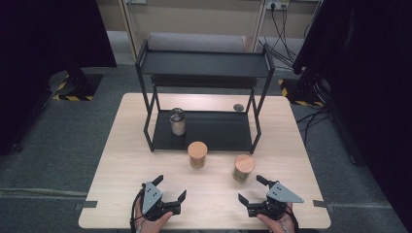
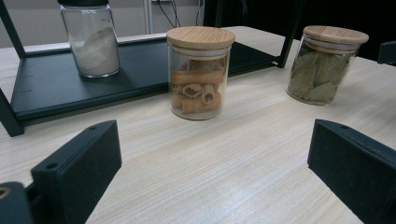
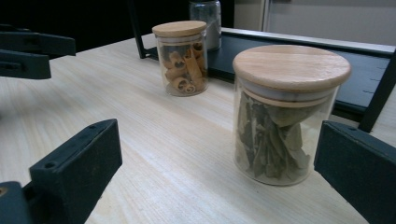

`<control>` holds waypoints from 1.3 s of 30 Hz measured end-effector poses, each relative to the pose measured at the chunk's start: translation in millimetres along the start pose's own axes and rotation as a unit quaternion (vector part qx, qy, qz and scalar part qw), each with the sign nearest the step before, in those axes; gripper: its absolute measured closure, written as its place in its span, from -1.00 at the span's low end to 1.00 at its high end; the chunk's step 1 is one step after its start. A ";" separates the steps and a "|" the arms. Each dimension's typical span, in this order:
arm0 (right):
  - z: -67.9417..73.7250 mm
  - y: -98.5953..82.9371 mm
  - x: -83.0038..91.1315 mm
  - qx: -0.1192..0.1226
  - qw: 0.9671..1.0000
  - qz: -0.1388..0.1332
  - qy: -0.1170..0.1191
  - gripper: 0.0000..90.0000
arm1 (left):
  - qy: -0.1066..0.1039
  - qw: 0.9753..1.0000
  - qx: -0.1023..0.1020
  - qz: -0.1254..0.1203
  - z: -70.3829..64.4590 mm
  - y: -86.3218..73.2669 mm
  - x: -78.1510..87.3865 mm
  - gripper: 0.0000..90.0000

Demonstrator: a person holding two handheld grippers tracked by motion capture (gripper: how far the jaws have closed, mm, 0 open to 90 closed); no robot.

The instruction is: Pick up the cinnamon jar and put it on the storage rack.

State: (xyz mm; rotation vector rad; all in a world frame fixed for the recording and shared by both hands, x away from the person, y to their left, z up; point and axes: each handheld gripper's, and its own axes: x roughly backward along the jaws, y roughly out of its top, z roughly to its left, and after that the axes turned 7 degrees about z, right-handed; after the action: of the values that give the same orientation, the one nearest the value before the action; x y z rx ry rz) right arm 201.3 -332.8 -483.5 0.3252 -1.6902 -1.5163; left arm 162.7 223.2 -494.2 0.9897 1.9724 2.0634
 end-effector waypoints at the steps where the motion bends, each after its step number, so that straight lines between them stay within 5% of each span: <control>1: 0.2 0.1 -0.2 0.000 1.000 0.000 0.002 -0.97 | 0.000 1.000 0.000 0.000 0.0 0.0 -0.2 -0.95; 39: 11.3 9.3 -20.1 0.009 0.999 -0.001 0.047 -0.97 | -0.001 1.000 -0.004 0.002 -1.2 -0.1 -0.8 -0.95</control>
State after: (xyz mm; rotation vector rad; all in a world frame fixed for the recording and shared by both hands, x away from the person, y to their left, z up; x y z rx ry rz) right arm 209.0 -309.1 -482.3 0.4016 -1.6314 -1.4638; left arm 162.6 221.7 -494.5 0.9951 1.9621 2.0703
